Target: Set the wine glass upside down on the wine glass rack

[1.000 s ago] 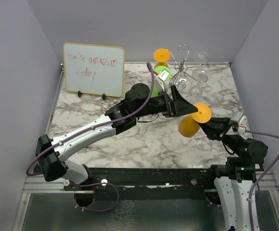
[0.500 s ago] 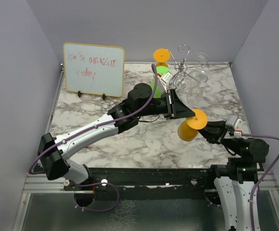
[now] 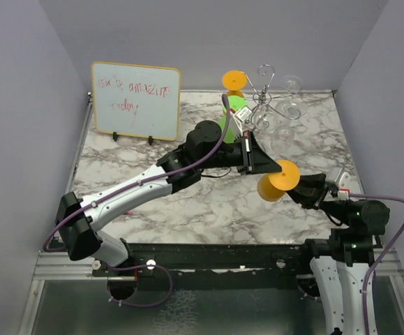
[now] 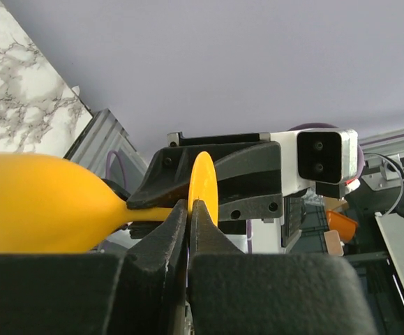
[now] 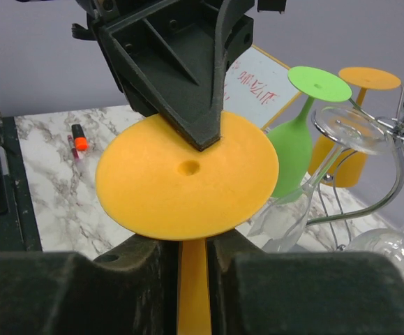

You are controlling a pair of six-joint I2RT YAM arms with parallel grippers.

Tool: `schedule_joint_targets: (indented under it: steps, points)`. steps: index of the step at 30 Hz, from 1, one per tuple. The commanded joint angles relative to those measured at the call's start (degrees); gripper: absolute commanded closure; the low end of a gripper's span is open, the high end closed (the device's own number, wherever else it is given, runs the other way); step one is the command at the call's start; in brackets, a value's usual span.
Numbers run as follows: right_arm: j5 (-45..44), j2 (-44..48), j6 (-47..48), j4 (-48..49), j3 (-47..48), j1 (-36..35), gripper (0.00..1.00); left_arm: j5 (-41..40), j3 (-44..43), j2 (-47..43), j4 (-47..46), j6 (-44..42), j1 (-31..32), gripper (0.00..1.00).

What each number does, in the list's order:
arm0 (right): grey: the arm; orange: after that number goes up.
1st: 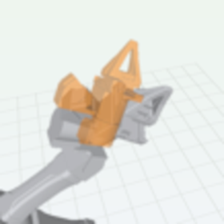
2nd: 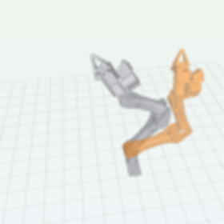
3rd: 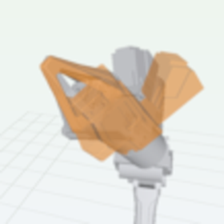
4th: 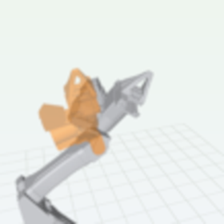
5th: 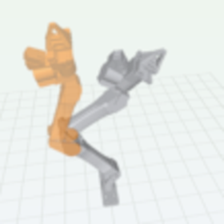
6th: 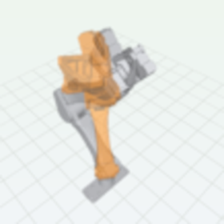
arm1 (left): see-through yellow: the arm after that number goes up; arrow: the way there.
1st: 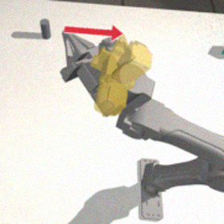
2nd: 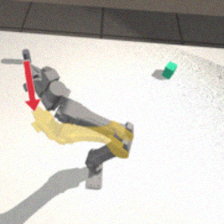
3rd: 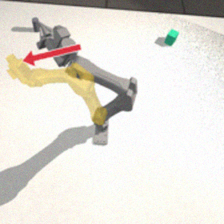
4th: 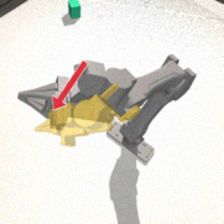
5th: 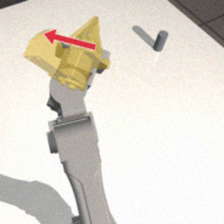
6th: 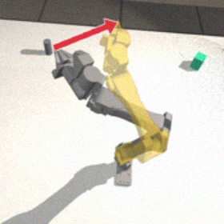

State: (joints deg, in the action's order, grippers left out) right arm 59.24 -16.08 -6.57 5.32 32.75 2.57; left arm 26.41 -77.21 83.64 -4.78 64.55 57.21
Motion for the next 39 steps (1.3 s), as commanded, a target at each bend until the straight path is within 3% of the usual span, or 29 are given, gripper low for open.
schedule_joint_targets:
  steps: [1, 4, 8, 15, 25, 31, 39]
  points:
    - [-1.3, -0.3, -4.0, -1.9, 2.4, -0.4, 0.66, -0.9, -1.8, -1.7, 1.3, -3.3, -0.4, 1.0]
    - [0.9, -0.5, -6.0, -1.1, 3.1, -0.5, 0.49, -3.6, -2.1, -4.1, 3.8, -5.1, -1.5, 1.0]
    - [0.6, -0.4, -5.4, -2.3, 4.4, -0.6, 0.42, -5.8, -1.6, -7.3, 7.4, -7.0, -3.0, 1.0]
    - [-0.2, -0.2, -5.4, -1.8, 5.2, -0.8, 0.4, -10.4, 0.2, -13.6, 14.3, -10.8, -6.7, 1.0]
    - [-4.2, 0.3, -4.6, -2.8, 5.4, -0.8, 0.4, -29.8, -6.4, -18.6, 27.3, -22.1, -9.4, 1.0]
    - [-5.5, 0.3, -4.7, -2.7, 5.4, -0.8, 0.4, -37.1, -14.4, -15.4, 28.5, -28.8, -10.5, 1.0]
    - [-6.3, 0.5, -5.1, -2.3, 5.1, -0.8, 0.4, -36.5, -26.3, -5.5, 26.2, -34.4, -14.5, 1.0]
